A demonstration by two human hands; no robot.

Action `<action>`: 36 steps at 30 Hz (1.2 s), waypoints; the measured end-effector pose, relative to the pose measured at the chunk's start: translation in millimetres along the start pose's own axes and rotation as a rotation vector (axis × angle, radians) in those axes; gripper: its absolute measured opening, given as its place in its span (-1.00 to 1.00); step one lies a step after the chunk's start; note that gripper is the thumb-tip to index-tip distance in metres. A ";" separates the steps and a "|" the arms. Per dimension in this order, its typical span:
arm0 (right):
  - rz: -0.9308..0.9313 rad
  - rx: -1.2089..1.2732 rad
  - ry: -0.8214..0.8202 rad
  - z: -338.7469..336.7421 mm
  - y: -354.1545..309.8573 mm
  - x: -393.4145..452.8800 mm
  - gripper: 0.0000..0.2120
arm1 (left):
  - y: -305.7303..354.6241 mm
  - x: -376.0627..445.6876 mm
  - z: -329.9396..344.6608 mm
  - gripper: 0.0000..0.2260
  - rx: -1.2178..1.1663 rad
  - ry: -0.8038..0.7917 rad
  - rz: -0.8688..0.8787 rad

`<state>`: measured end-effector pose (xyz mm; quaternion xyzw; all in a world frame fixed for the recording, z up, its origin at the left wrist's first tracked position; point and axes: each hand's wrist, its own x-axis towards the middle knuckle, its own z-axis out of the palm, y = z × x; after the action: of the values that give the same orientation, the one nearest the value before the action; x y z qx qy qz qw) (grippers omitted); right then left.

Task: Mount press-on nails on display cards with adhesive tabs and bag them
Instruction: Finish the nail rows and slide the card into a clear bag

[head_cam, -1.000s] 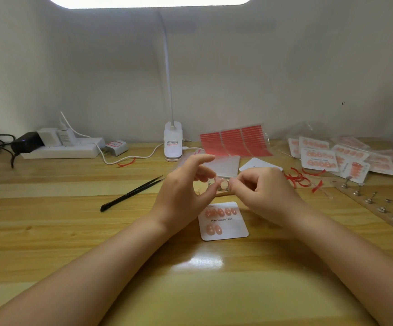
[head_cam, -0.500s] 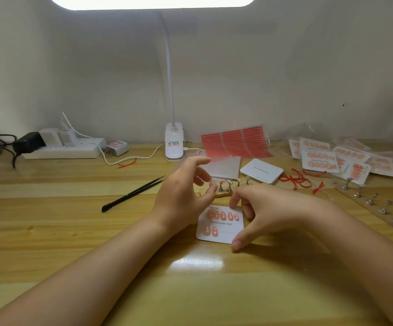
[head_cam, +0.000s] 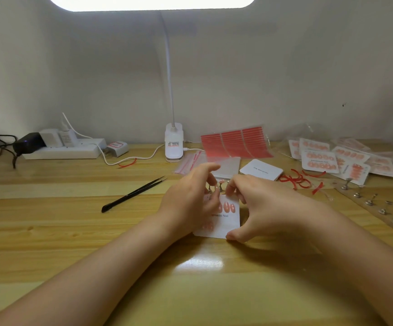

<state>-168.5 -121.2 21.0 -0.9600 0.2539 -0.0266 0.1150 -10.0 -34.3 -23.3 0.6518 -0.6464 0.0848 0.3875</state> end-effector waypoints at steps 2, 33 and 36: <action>-0.033 -0.037 0.061 0.9 -1.9 -1.2 -0.28 | -1.0 0.0 0.2 -0.57 -0.007 -0.005 0.000; 0.256 1.183 0.294 1.8 -6.3 9.9 -0.93 | -14.7 14.8 -22.8 -0.78 0.031 0.456 0.160; 0.199 1.205 0.436 -10.9 -2.6 7.4 -0.92 | -12.1 17.3 -26.4 -0.82 0.060 0.464 0.222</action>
<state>-162.0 -124.9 32.1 -0.6716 0.2997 -0.3481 0.5814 13.9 -33.2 0.5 0.5513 -0.6050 0.2930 0.4941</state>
